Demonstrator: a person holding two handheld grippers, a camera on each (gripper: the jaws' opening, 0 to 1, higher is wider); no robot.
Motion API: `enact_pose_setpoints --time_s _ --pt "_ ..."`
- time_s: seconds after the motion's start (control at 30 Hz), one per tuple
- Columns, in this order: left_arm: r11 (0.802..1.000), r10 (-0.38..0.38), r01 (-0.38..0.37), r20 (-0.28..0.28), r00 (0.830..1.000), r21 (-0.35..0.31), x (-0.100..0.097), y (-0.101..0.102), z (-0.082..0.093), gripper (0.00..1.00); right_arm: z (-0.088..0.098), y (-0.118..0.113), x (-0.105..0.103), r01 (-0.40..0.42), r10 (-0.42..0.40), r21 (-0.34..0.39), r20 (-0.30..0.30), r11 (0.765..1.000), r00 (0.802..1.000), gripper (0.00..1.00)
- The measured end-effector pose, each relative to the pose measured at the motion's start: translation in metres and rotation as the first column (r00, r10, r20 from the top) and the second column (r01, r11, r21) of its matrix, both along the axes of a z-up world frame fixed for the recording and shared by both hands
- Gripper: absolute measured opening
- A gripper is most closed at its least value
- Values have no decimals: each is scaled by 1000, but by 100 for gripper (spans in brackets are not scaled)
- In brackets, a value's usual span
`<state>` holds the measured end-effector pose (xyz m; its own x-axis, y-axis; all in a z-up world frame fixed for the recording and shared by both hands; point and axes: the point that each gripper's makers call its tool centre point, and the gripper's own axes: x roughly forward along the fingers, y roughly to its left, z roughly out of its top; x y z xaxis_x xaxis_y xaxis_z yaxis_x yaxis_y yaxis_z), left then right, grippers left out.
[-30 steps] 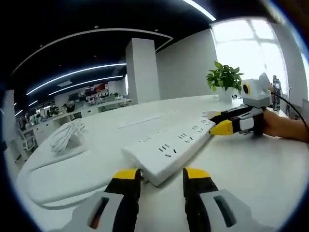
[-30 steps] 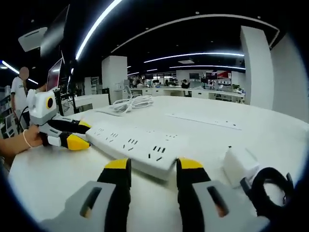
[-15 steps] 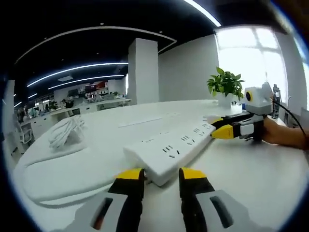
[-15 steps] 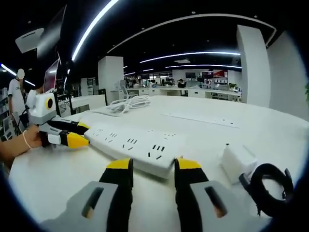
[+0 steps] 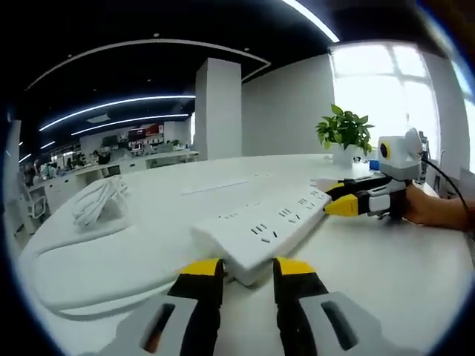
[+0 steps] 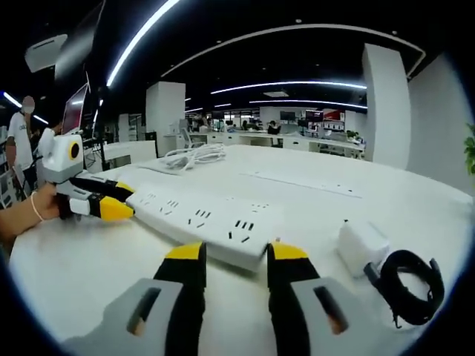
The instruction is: Straighten the power strip on the desk, plug the charger into it
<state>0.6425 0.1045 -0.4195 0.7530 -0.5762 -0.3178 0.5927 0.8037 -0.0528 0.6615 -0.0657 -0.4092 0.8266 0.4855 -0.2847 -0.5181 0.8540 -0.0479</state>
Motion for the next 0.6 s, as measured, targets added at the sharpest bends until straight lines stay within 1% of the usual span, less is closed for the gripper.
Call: enact_pose_setpoints --time_s 0.6 --pt "1000 -13 12 15 1000 24 0 0 -1 28 0 0 -11 40 -40 -14 -9 999 999 29"
